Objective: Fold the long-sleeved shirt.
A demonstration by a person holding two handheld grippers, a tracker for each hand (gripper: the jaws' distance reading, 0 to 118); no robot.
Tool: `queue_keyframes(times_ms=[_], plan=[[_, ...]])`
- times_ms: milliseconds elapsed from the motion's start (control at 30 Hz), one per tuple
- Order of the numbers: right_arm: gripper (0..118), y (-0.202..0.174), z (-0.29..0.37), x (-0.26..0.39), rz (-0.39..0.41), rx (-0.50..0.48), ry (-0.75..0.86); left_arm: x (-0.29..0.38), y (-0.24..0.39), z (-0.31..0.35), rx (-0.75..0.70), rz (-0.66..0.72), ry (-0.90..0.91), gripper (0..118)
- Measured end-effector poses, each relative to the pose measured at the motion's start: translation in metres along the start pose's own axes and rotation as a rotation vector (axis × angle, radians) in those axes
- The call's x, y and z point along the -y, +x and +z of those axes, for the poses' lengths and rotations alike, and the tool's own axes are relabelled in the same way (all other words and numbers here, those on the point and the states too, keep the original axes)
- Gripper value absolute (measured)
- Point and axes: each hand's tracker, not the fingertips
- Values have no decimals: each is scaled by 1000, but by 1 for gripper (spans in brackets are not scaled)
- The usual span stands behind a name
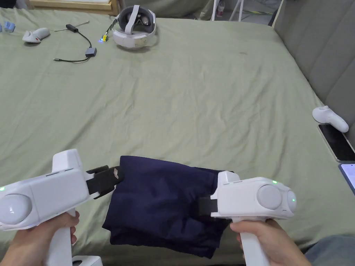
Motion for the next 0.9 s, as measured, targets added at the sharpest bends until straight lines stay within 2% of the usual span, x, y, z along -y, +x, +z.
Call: queue_keyframes(times_ms=[33, 67, 100, 133, 233, 400, 467, 500, 533, 567, 667, 700, 733, 767, 800, 900], plan=[[0, 8, -2, 1, -1, 45, 2, 2, -5, 0, 29, 17, -9, 61], [0, 18, -3, 1, -23, 16, 8, 4, -11, -2, 37, 31, -19, 89], [0, 27, -1, 4, -59, -19, 14, 6, -16, -7, 19, 55, -50, 108], [0, 31, 1, 5, -100, -48, 19, 10, -17, -11, 13, 70, -73, 110], [0, 30, -1, 4, -75, -37, 21, 17, -35, -27, 93, 93, -90, 104], [0, 18, -2, 4, -28, 3, 21, 30, -69, -85, 181, 288, -216, 98], [0, 19, -2, 5, -30, 1, 24, 35, -66, -96, 319, 283, -165, 84], [0, 21, -3, 8, -32, 1, 28, 37, -62, -106, 260, 300, -184, 77], [0, 22, -3, 9, -33, 0, 31, 40, -50, -103, 191, 285, -180, 56], [0, 22, -3, 9, -38, 0, 37, 42, -48, -106, 198, 284, -164, 42], [0, 21, -3, 8, -48, 1, 39, 38, -40, -94, 213, 296, -177, 33], [0, 19, -2, 8, -51, 5, 36, 35, -31, -87, 202, 264, -183, 32], [0, 15, 0, 6, -58, 13, 32, 33, -24, -81, 153, 157, -187, 31], [0, 9, 3, 5, -59, 27, 29, 31, -17, -76, 166, 149, -178, 31], [0, 1, 7, 3, -39, 58, 31, 26, -23, -74, 175, 156, -176, 30], [0, -42, 30, -5, 97, 103, 146, 14, -20, -60, 176, 127, -147, 30]])
